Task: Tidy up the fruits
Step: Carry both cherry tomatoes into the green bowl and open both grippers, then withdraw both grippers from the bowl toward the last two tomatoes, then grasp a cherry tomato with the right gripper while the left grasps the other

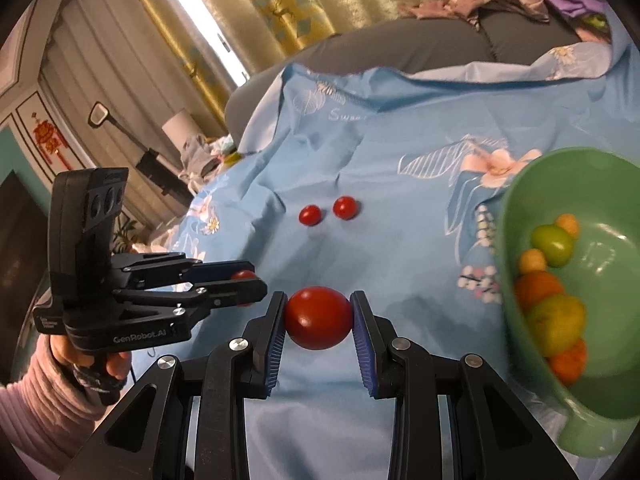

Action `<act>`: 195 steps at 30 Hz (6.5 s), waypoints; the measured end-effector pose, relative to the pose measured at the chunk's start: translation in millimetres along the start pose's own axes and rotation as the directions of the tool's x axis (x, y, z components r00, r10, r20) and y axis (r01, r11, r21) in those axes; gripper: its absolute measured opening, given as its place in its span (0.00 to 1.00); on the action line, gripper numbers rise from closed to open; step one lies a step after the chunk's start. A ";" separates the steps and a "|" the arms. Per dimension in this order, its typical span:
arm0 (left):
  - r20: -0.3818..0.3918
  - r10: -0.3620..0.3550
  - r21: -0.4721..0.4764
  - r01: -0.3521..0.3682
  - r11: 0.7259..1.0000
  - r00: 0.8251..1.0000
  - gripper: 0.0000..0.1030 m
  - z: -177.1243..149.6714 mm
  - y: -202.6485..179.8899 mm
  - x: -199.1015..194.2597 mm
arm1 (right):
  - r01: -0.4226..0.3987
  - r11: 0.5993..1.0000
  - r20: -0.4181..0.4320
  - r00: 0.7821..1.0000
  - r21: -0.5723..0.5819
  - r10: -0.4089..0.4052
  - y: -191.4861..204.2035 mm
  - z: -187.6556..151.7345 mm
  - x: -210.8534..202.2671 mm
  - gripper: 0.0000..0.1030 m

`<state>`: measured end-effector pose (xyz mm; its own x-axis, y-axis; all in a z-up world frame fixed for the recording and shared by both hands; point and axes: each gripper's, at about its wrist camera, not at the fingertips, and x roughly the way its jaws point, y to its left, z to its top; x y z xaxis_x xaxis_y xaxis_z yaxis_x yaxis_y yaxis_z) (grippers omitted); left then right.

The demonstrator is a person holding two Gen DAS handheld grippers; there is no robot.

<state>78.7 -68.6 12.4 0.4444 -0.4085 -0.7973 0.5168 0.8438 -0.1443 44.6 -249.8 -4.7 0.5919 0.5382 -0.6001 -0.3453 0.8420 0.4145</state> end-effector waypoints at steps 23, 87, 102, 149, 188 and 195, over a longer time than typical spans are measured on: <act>0.075 -0.092 0.174 0.078 0.982 0.993 0.26 59.0 -102.1 4.4 | 0.085 0.991 0.172 0.980 0.100 -0.102 -52.5 -2.5 -83.5 0.33; -0.099 -0.058 0.319 0.086 0.944 0.993 0.27 87.2 -172.9 96.7 | 0.298 0.940 0.135 0.937 0.168 -0.321 -103.2 -6.9 -93.2 0.33; -0.114 -0.011 0.303 0.045 0.952 0.993 0.51 86.5 -174.1 102.5 | 0.332 0.921 0.107 0.928 0.201 -0.358 -106.1 -10.8 -96.9 0.34; 0.036 0.006 -0.249 0.003 0.969 0.999 0.99 -56.2 -26.1 -47.6 | 0.202 0.979 0.151 0.968 0.018 -0.202 5.6 -32.1 -90.1 0.38; 0.016 0.140 -0.236 -0.132 0.963 0.990 0.99 -8.0 63.0 4.2 | 0.187 0.980 -0.029 0.981 -0.067 -0.189 20.4 27.6 50.6 0.39; -0.038 0.241 -0.165 -0.244 0.956 0.970 0.94 19.3 77.6 51.5 | 0.234 0.969 -0.079 0.968 -0.077 -0.240 7.4 57.1 106.8 0.39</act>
<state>155.9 -30.9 -28.6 0.5278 -0.1794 -0.8302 0.2646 0.9635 -0.0400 146.9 -188.3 -26.6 0.5982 0.3221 -0.7337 -0.2523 0.9448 0.2091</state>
